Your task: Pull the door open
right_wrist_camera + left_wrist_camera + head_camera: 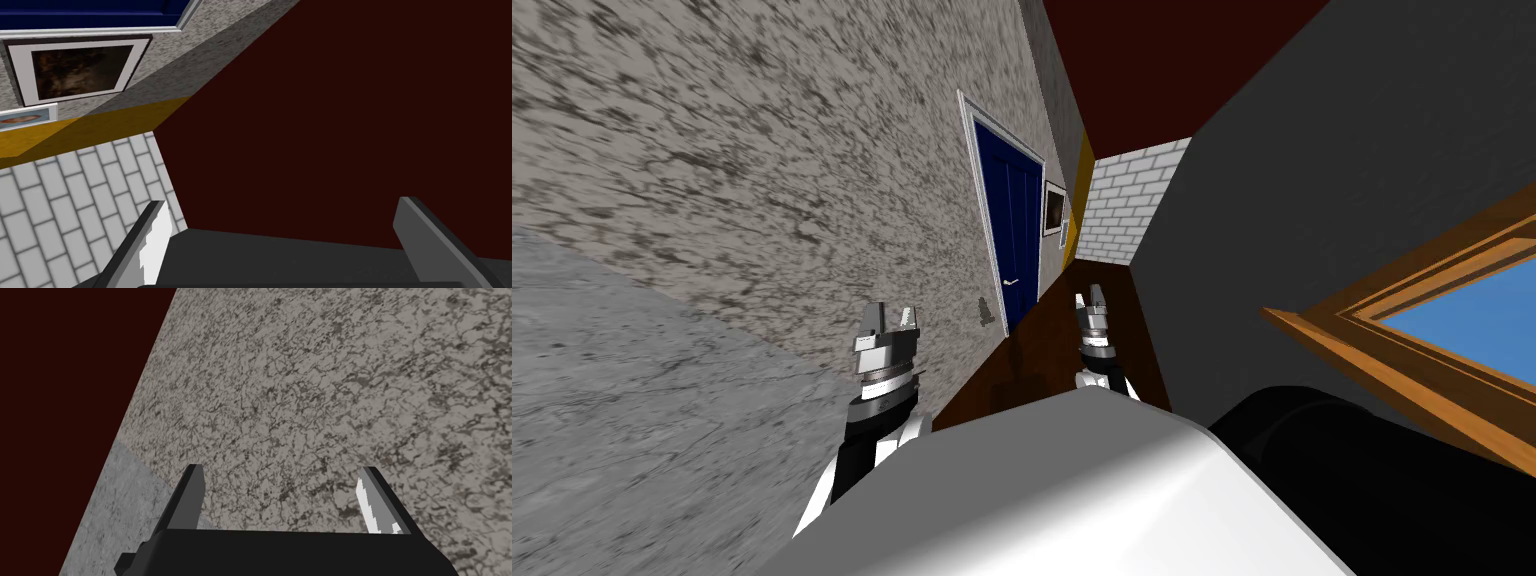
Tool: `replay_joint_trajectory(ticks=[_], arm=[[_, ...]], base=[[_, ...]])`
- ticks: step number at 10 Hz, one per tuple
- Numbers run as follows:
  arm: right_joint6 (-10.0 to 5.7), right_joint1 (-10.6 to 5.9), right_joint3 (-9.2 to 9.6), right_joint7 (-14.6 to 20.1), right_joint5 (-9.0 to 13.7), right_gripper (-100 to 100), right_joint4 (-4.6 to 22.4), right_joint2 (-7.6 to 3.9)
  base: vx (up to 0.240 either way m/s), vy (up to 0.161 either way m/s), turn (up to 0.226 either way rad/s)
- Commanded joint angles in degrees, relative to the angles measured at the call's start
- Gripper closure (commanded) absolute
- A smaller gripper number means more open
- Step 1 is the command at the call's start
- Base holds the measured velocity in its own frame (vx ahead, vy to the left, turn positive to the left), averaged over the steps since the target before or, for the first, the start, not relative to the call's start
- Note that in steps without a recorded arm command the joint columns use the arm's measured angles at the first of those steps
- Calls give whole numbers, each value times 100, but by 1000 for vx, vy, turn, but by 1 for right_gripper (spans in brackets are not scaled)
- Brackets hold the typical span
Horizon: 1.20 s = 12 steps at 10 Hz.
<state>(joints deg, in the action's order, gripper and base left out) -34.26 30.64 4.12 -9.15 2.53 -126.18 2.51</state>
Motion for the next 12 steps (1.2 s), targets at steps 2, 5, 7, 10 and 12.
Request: replay_joint_trajectory(ticks=[2, 5, 7, 10, 12], arm=[[-77, -62, 51, 85, 53, -100, 244, -121], [-205, -166, 135, 227, 142, -100, 649, -306], [-305, -246, 201, 338, 211, -100, 966, -443], [-422, -340, 277, 467, 292, -100, 1335, -597], [-510, -411, 335, 565, 353, -100, 1614, -709]], base=[[60, 11, 97], [137, -43, 116], [98, -26, 113], [111, -23, 110], [93, -38, 118]])
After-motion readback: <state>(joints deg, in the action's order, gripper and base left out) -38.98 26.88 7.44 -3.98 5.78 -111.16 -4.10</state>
